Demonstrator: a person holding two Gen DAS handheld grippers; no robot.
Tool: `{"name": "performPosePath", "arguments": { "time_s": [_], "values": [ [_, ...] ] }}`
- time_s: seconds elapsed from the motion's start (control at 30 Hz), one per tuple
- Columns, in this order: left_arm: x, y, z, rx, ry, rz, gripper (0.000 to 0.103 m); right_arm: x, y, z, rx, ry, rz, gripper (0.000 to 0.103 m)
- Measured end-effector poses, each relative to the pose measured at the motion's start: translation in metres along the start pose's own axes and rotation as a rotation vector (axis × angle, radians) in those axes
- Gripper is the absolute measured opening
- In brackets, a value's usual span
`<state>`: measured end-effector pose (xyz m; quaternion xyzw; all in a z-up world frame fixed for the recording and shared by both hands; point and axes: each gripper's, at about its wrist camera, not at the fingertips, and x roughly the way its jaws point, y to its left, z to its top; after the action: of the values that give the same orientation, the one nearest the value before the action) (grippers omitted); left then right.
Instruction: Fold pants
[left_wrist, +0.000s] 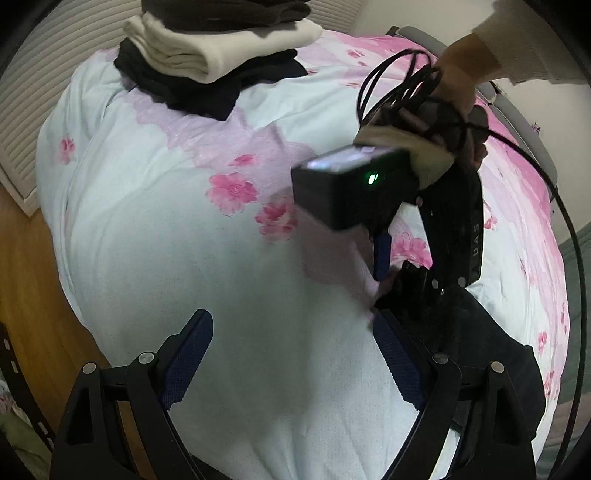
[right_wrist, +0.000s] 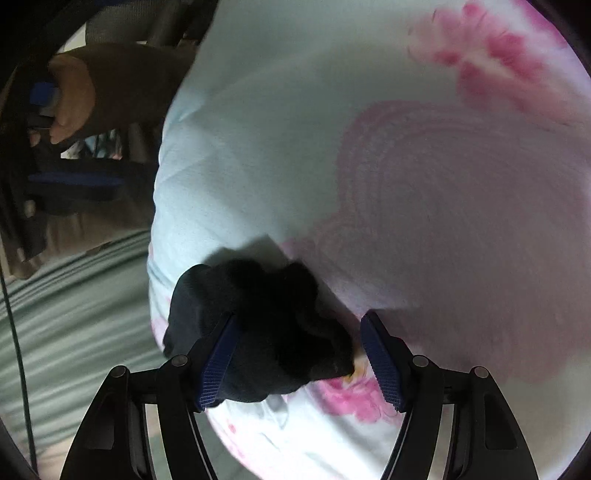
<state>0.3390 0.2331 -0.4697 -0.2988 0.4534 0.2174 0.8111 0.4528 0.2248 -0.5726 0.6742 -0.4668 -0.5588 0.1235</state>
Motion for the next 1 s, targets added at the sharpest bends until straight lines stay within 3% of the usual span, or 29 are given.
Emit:
{"name": "performPosePath", "arguments": {
  "time_s": [0.13,0.2,0.27,0.4,0.63,0.87,1.0],
  "values": [
    [0.003,0.004,0.001,-0.014,0.003,0.005,0.089,0.015,-0.001,0.012,-0.026,0.073,0.120,0.068],
    [0.005,0.006,0.003,-0.020,0.006,0.008,0.089,0.025,0.005,0.014,-0.059,0.108,0.127,0.054],
    [0.006,0.007,0.004,-0.022,0.012,0.008,0.089,0.034,0.009,0.019,-0.046,0.107,0.132,0.030],
    [-0.001,0.004,0.006,0.002,0.001,0.001,0.089,0.029,0.029,0.012,-0.061,0.059,0.068,0.020],
    [-0.034,-0.020,0.006,0.102,-0.035,-0.054,0.089,-0.008,0.109,-0.055,-0.030,-0.090,-0.161,0.019],
    [-0.093,-0.080,0.004,0.226,-0.090,-0.140,0.089,-0.009,0.262,-0.132,-0.002,-0.241,-0.529,0.018],
    [-0.133,-0.136,-0.019,0.349,-0.118,-0.193,0.092,0.006,0.331,-0.159,0.036,-0.267,-0.747,0.018]
  ]
}}
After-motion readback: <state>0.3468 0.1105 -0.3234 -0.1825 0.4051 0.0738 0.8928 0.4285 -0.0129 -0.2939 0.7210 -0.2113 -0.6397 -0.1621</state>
